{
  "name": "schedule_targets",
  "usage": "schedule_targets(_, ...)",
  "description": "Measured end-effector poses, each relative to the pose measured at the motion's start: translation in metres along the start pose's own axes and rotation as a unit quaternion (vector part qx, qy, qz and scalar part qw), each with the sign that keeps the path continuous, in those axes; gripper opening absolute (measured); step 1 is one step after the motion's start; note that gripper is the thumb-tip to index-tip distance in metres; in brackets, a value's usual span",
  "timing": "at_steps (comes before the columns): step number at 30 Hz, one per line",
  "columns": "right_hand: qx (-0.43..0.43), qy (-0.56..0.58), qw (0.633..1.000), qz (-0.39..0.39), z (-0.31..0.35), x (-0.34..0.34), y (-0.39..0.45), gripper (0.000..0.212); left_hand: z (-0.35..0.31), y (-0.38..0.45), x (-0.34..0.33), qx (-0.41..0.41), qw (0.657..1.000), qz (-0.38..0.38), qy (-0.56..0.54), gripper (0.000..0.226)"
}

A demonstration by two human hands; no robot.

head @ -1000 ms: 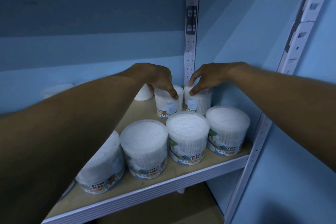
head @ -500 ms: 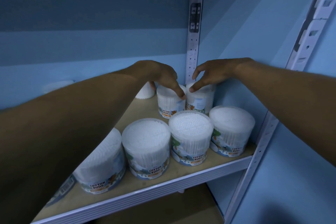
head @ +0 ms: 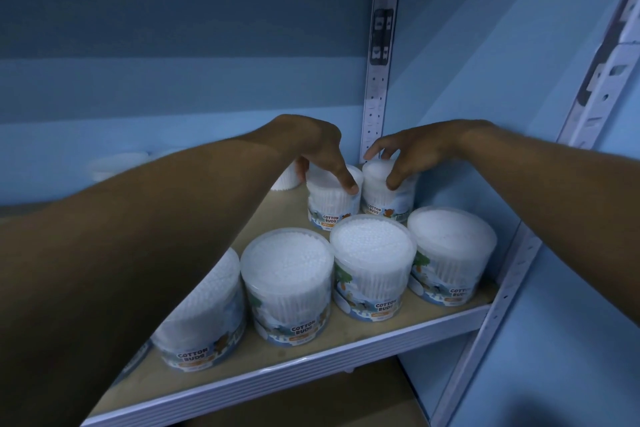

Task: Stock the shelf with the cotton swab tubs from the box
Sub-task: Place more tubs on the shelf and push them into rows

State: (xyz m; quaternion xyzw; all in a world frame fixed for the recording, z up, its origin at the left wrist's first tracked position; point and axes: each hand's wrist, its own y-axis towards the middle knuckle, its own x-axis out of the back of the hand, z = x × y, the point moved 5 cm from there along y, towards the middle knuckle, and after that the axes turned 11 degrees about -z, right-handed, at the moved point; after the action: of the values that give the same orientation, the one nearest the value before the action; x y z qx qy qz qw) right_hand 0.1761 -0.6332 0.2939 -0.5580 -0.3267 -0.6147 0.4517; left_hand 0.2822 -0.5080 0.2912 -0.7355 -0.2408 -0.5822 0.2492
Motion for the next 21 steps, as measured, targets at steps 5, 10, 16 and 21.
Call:
schedule_targets(5, 0.002, 0.012, 1.000, -0.018, 0.001, 0.003, 0.003, 0.082, -0.001, -0.001, -0.001, 0.007, 1.000, -0.003, -0.003, 0.092)
schedule_targets(10, -0.005, -0.003, 0.999, -0.038, -0.002, 0.004, 0.009, 0.075, 0.002, -0.003, 0.000, -0.031, 0.999, 0.017, -0.036, 0.097)
schedule_targets(16, -0.003, 0.002, 0.999, -0.034, -0.001, 0.004, 0.010, 0.071, 0.007, 0.001, -0.001, -0.014, 0.999, -0.007, -0.032, 0.081)
schedule_targets(21, 0.007, 0.025, 1.000, -0.008, 0.003, 0.001, 0.007, 0.080, 0.007, 0.003, -0.002, 0.005, 1.000, -0.014, -0.019, 0.088)
